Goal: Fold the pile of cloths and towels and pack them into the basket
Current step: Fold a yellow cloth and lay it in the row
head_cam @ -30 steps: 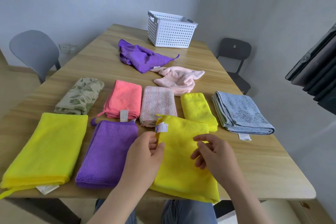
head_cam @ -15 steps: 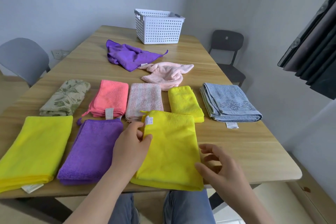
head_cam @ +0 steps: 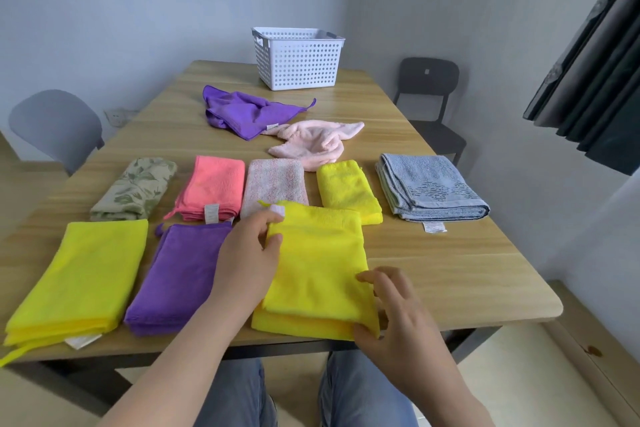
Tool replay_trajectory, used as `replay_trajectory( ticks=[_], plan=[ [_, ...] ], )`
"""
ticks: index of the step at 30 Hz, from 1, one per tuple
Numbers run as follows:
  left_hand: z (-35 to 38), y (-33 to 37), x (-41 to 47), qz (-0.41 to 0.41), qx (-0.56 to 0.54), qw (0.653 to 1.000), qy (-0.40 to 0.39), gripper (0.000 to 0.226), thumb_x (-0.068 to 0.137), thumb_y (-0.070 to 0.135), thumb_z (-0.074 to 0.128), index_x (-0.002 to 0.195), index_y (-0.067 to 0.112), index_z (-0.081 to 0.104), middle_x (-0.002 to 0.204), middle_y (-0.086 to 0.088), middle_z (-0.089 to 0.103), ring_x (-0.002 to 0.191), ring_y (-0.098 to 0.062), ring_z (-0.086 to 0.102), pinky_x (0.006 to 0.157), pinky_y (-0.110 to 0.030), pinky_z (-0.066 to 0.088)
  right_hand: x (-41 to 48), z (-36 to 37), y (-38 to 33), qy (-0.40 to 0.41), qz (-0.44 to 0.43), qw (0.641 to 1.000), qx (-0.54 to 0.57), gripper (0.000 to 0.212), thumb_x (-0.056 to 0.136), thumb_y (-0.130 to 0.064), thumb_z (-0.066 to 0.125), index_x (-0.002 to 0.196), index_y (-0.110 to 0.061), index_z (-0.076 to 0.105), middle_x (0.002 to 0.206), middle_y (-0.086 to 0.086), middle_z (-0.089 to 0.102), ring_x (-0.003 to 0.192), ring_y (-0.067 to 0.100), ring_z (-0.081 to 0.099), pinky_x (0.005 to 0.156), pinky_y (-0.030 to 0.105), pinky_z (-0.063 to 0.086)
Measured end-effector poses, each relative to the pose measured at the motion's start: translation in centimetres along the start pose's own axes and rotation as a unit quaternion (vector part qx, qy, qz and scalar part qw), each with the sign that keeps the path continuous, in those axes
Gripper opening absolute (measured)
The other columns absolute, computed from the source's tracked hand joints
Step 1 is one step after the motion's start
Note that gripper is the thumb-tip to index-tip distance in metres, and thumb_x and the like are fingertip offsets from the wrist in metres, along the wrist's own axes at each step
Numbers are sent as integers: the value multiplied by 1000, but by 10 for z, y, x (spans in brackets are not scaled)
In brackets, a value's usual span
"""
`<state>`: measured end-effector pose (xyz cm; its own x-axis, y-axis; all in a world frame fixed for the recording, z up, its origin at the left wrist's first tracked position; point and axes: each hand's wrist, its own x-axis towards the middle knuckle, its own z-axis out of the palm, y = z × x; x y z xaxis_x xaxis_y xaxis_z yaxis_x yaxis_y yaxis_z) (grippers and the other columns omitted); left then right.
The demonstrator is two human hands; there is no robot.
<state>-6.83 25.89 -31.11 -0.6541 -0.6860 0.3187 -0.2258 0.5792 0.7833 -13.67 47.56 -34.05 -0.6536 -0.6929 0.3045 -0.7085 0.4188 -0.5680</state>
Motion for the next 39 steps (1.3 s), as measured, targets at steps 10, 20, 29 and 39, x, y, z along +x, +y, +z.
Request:
replay_trajectory(
  ticks=[10, 20, 29, 39],
  plan=[
    [3, -14, -13, 13, 86, 995, -44, 29, 89, 12, 59, 118, 16, 63, 116, -3, 60, 103, -22, 58, 83, -29, 42, 4, -4, 7, -24, -2, 1000, 2, 44, 66, -40, 55, 107, -33, 68, 115, -21, 44, 87, 1, 56, 71, 26, 53],
    [10, -15, -16, 0, 77, 993, -85, 37, 91, 13, 57, 127, 12, 56, 125, -8, 57, 108, -26, 56, 84, -27, 38, -4, -8, 9, 7, -30, 999, 39, 18, 70, -14, 58, 80, -28, 51, 110, -19, 46, 84, 8, 53, 67, 16, 45],
    [10, -15, -21, 8, 94, 991, -89, 38, 90, 9, 54, 127, 16, 56, 130, -5, 54, 112, -24, 54, 89, -30, 41, -5, -16, 11, -40, -17, 997, 70, 20, 66, -12, 58, 71, -27, 44, 101, -13, 48, 85, 14, 52, 71, 23, 47],
    [2, -14, -25, 51, 94, 994, 9, 39, 76, 1, 68, 112, 12, 63, 106, -1, 41, 84, -19, 50, 83, -21, 33, -6, -19, 8, -68, -26, 996, 55, 11, 70, -28, 61, 73, -30, 50, 102, -19, 45, 92, 9, 53, 77, 19, 46]
  ],
)
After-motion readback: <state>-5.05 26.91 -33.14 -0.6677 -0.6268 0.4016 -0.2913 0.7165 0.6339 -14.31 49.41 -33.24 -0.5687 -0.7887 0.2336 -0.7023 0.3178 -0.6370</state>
